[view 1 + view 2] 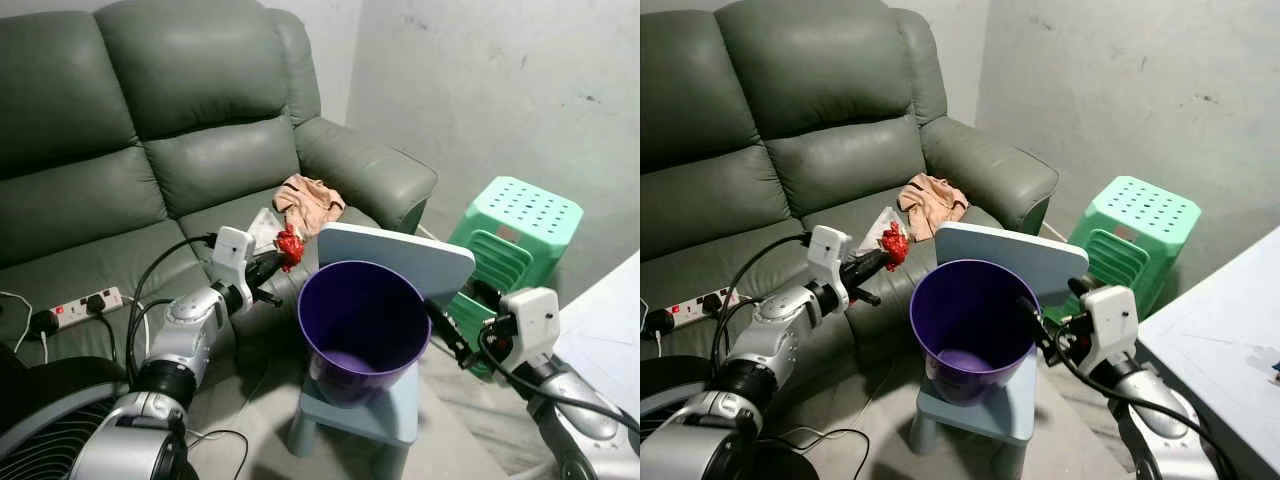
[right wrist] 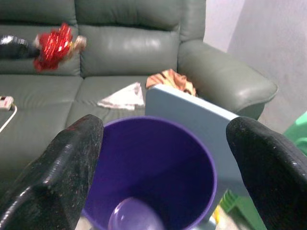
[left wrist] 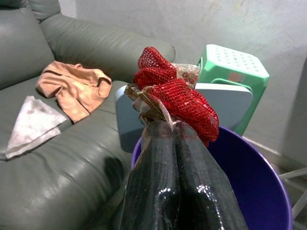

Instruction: Picking trash to rubbish bin

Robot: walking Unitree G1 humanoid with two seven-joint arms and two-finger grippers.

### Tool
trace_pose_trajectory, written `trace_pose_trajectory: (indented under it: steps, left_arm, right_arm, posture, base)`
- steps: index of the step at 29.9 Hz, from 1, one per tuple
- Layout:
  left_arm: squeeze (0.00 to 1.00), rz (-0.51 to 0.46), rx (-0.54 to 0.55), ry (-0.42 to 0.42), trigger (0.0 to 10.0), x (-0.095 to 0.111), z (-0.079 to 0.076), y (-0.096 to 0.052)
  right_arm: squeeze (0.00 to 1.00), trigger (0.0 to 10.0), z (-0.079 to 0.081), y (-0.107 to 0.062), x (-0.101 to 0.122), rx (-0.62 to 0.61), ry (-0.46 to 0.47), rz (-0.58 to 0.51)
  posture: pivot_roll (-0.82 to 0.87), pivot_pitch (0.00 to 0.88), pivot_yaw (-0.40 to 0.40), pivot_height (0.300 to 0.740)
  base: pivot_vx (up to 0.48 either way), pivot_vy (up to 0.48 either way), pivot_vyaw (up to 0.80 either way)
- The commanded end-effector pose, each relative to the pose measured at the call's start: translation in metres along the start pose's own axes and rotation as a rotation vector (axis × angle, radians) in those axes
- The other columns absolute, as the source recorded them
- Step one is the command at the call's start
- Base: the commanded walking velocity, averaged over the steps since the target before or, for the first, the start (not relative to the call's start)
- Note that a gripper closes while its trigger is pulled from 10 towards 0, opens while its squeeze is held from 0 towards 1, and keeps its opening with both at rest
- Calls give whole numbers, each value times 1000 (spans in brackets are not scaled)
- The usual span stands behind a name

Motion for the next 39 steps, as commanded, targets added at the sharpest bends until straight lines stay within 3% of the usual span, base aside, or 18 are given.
trace_pose_trajectory:
  steps: [1,6,14,17,18,21,29,39]
  left_arm:
    - [0,15,0,5,10000,1,-3,6]
    - [0,37,20,-1,10000,-1,-2,8]
    - [0,6,36,-22,10000,12,-11,20]
    - [0,-39,27,-19,10000,19,-14,23]
    - [0,-101,12,-24,10000,25,-17,22]
    - [0,-158,9,-79,10000,29,-18,20]
    - [0,-322,65,-113,10000,33,-29,-4]
    - [0,-350,143,-145,10000,34,-30,-23]
  right_arm:
    - [0,10000,1,-2,7,3,1,-11]
    - [0,10000,2,-2,10,-5,19,-23]
    - [0,10000,1,4,24,-89,59,-91]
    - [0,10000,-3,8,27,-144,78,-122]
    - [0,10000,-6,11,29,-184,98,-145]
    - [0,10000,-7,13,29,-220,103,-162]
    - [0,10000,-9,29,23,-266,147,-142]
    - [0,10000,-10,44,27,-250,145,-162]
  posture:
    - [-139,0,-34,740]
    - [-151,7,-33,740]
    - [-156,19,-25,740]
    - [-153,11,-17,740]
    - [-145,0,-9,740]
    - [-134,0,-5,740]
    - [-74,0,-18,740]
    - [-36,0,-46,740]
  base:
    - [0,0,0]
    - [0,0,0]
    - [0,0,0]
    - [0,0,0]
    - [0,0,0]
    - [0,0,0]
    - [0,0,-434]
    - [0,0,-716]
Point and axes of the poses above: a point about 5 cm out from each wrist's last joint towards the gripper, its own y axis pointing out of the wrist towards the gripper, its own x axis along the axis of the wrist's last joint, z = x × y, the point moved 3 cm from there along y, pointing out of the wrist towards the gripper, and after that the axes turned 2 degrees about -y, right-handed, at the moved point
